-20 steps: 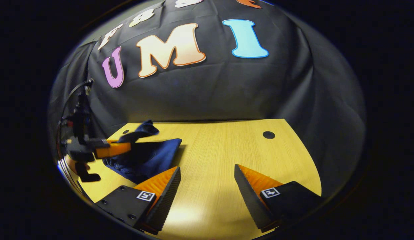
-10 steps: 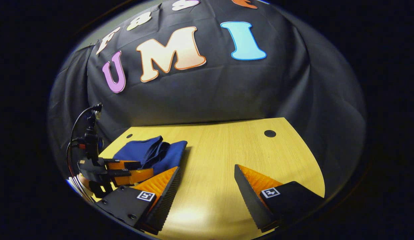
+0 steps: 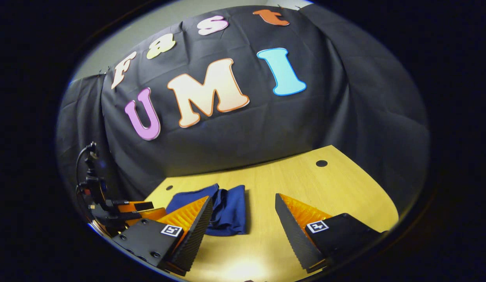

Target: Grasp the waist and the cuffs of the jeans and fold them to make the two legs overlap; first hold the waist and fold one-third of the jeans toward the cuffs, then hold the cuffs and fold the remaining one-third in the same direction to finish folding.

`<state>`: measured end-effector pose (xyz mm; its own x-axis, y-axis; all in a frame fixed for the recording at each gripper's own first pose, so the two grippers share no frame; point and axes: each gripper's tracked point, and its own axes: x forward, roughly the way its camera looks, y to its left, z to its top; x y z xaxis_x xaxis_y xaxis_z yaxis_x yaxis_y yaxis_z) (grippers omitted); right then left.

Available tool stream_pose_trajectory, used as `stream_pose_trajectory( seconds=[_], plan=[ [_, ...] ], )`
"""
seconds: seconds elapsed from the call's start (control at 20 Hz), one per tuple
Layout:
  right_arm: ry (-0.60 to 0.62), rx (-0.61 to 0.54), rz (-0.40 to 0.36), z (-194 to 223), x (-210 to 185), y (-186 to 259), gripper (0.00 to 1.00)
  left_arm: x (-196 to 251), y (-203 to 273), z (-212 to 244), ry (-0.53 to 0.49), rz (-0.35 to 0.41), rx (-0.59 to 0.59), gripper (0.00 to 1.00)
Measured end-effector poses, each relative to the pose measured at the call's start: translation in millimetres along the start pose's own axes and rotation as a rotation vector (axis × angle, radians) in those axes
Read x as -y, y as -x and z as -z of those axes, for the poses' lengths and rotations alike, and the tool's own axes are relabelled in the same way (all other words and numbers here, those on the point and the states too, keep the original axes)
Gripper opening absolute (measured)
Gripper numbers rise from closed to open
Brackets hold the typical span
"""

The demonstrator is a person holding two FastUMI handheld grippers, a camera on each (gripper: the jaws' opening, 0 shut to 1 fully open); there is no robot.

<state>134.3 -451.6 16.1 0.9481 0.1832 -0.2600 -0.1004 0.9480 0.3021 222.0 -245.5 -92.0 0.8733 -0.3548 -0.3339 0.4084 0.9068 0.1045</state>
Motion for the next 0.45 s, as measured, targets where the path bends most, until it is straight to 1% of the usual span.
stream_pose_trajectory(
  seconds=[0.05,0.1,0.25,0.35,0.45],
  plan=[
    [0.005,0.007,0.014,0,-1,2,0.95,-9,7,0,0.009,-0.009,0.01,0.95],
    [0.014,0.002,0.023,2,-3,6,0.99,-15,13,4,0.03,-0.001,0.012,0.95],
    [0.036,-0.003,0.047,5,-10,16,0.99,-25,30,24,0.109,0.033,-0.021,0.95],
    [0.047,0.002,0.06,6,-14,21,0.99,-35,40,31,0.125,0.04,-0.023,0.96],
    [0.057,0.002,0.064,7,-20,25,0.99,-44,48,28,0.125,0.043,0.005,0.95]
  ],
)
